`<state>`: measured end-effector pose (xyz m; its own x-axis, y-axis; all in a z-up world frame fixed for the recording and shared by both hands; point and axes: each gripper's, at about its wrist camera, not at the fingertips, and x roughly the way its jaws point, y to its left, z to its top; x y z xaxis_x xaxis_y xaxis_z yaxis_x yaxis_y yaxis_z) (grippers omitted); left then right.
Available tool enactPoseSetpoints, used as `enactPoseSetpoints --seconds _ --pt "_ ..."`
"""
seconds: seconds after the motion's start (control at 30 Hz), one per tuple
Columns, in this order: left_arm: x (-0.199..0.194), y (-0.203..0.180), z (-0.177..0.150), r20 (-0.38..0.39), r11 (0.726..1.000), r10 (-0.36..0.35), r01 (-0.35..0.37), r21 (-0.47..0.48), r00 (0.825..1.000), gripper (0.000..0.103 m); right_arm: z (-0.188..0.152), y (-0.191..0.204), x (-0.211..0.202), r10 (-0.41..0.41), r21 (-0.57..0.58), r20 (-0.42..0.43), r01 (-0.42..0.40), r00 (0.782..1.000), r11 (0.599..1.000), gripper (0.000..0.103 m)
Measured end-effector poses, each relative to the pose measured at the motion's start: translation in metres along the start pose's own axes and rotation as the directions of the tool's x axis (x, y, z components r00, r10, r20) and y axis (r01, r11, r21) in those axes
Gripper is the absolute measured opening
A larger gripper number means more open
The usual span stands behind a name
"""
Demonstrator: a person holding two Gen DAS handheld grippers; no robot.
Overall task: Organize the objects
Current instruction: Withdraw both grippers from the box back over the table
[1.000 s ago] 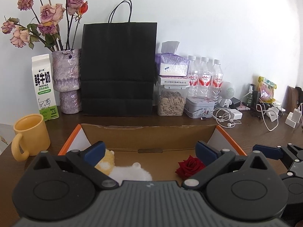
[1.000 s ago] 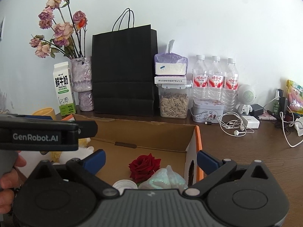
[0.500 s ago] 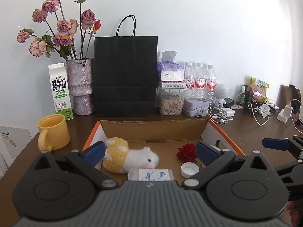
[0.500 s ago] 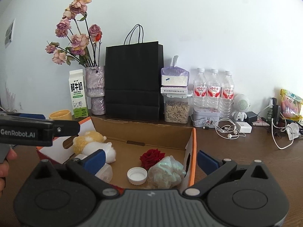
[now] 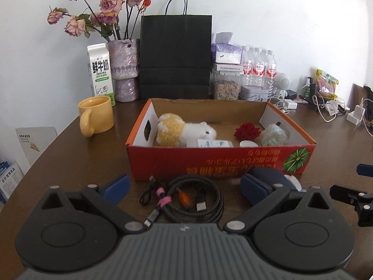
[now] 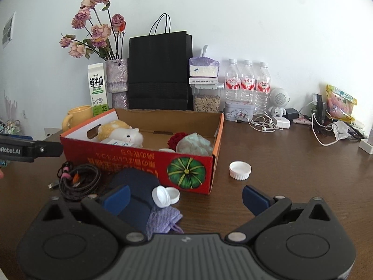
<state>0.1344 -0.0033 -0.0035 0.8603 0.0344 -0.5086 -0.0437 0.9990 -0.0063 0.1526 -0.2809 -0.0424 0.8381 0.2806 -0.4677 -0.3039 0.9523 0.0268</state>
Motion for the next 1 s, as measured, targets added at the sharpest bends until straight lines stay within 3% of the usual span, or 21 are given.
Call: enactPoseSetpoints --seconds 0.33,0.8,1.0 --pt "-0.016 0.012 -0.034 -0.073 1.000 0.023 -0.022 0.007 0.997 0.103 -0.028 -0.003 -0.018 -0.012 0.033 -0.053 0.013 0.999 0.999 0.103" --pt "-0.006 0.005 -0.032 -0.090 1.000 0.022 -0.024 -0.015 0.996 0.103 -0.025 -0.036 0.004 -0.078 0.013 -0.063 0.079 0.995 0.997 0.102" --pt "-0.003 0.001 -0.026 -0.079 1.000 0.024 -0.025 -0.011 0.997 0.103 -0.008 -0.060 0.037 -0.099 -0.020 -0.064 0.098 0.993 0.995 0.086"
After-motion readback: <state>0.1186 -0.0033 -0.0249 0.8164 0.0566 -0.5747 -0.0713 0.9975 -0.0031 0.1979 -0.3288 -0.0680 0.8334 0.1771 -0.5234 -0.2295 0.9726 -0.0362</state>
